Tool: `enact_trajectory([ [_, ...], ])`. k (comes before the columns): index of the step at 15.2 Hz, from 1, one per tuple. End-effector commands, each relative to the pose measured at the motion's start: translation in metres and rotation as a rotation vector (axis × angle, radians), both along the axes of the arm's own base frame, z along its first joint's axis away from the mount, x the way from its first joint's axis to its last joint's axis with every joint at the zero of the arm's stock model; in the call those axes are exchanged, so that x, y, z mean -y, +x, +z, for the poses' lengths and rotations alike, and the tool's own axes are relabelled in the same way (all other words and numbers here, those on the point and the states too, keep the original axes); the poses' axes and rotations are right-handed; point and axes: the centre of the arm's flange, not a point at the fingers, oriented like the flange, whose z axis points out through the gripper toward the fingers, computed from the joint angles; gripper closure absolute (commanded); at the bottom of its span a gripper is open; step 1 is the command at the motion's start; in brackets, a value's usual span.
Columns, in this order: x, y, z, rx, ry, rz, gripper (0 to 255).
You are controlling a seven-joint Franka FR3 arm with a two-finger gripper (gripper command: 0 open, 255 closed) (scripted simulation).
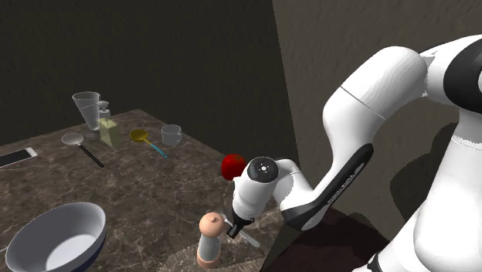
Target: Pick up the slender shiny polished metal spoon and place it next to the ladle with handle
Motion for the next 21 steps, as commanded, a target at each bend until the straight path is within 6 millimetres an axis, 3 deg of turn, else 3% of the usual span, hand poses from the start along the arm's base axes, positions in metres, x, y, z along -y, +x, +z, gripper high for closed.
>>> enact_trajectory([
  [1, 0.0, 0.001, 0.01, -0.001, 0.0, 0.0, 255],
  [19, 0.0, 0.001, 0.104, -0.001, 0.0, 0.0, 255],
  [21, 0.002, 0.027, 0.104, -0.001, 0.0, 0.0, 255],
])
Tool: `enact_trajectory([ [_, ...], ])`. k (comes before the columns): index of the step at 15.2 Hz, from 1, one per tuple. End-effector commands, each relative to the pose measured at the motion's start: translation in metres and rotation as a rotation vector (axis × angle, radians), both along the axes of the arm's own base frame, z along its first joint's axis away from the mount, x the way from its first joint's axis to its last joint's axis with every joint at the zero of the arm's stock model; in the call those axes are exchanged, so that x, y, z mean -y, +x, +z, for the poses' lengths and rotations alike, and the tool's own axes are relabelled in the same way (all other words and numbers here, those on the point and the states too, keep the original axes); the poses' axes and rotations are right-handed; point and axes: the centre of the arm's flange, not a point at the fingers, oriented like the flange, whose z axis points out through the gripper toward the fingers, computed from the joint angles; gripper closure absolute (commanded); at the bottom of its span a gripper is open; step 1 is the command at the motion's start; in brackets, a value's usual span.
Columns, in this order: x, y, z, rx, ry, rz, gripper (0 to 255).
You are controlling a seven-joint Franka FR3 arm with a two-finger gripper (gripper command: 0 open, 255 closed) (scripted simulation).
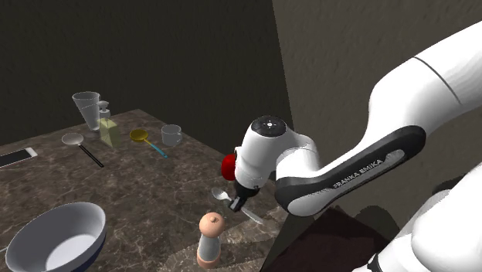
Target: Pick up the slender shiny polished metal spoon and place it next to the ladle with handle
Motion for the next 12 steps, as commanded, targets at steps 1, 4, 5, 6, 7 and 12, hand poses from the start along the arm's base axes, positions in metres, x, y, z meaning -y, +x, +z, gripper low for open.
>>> enact_trajectory([
  [1, 0.001, 0.024, 0.0, 0.0, 0.0, 0.0, 255],
  [4, 0.004, 0.064, 0.0, 0.0, 0.0, 0.0, 255],
  [5, 0.005, 0.077, 0.0, 0.0, 0.0, 0.0, 255],
  [6, 0.006, 0.09, 0.0, 0.0, 0.0, 0.0, 255],
  [7, 0.007, 0.103, 0.0, 0.0, 0.0, 0.0, 255],
  [12, 0.012, 0.169, 0.0, 0.0, 0.0, 0.0, 255],
])
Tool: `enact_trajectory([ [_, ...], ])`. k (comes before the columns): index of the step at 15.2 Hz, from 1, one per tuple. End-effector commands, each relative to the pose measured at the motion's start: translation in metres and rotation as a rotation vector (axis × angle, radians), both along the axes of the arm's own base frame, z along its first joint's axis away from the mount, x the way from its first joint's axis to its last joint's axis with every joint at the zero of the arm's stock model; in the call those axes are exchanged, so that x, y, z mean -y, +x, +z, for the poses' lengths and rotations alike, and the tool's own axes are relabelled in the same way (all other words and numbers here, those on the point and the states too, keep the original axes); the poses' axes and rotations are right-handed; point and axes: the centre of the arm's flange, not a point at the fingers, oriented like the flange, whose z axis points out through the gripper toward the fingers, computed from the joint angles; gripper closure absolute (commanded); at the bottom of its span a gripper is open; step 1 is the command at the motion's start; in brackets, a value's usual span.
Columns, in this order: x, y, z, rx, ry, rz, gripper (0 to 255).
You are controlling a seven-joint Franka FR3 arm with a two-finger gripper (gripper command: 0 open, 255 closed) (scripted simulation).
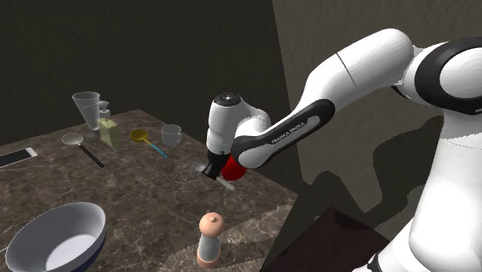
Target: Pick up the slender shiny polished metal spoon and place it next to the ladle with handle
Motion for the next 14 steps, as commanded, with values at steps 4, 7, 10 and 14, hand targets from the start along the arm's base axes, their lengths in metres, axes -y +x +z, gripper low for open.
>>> enact_trajectory([
  [4, 0.006, 0.063, 0.005, 0.0, -0.001, 0.0, 255],
  [7, 0.009, 0.103, 0.005, 0.0, -0.001, 0.0, 255],
  [10, 0.012, 0.142, 0.005, 0.0, -0.001, 0.0, 255],
  [14, 0.016, 0.195, 0.005, 0.0, -0.001, 0.0, 255],
])
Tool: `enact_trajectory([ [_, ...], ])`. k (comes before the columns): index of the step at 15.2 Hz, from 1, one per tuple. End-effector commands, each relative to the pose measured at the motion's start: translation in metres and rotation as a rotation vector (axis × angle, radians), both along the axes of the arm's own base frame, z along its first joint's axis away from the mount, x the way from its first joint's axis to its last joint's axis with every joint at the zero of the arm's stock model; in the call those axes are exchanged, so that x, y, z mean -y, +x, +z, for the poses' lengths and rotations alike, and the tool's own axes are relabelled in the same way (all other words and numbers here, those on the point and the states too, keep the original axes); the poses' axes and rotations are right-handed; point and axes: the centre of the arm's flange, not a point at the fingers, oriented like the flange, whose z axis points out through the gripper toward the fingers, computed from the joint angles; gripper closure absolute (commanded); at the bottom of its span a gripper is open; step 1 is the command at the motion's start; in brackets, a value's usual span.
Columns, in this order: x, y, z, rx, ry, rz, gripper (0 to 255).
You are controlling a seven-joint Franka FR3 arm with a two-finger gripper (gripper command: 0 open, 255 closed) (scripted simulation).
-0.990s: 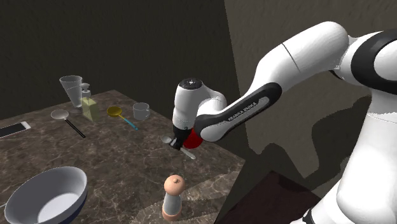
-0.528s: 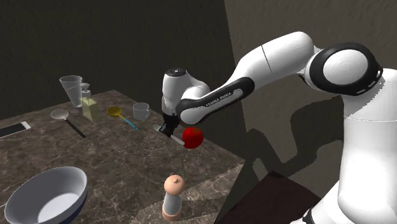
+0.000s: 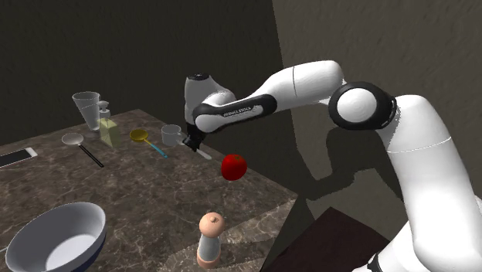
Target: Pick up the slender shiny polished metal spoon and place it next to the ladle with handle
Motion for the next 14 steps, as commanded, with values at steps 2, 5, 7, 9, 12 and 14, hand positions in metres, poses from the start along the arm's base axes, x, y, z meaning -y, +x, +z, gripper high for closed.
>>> enact_trajectory([
  [2, 0.003, 0.039, -0.001, -0.001, -0.001, 0.0, 255],
  [5, 0.004, 0.048, -0.012, -0.001, -0.001, 0.0, 255],
  [7, 0.004, 0.048, -0.023, -0.001, -0.001, 0.0, 255],
  [9, 0.004, 0.048, -0.033, -0.001, -0.001, 0.0, 255],
  [12, 0.004, 0.048, -0.049, -0.001, -0.001, 0.0, 255],
  [14, 0.004, 0.048, -0.059, -0.001, -0.001, 0.0, 255],
])
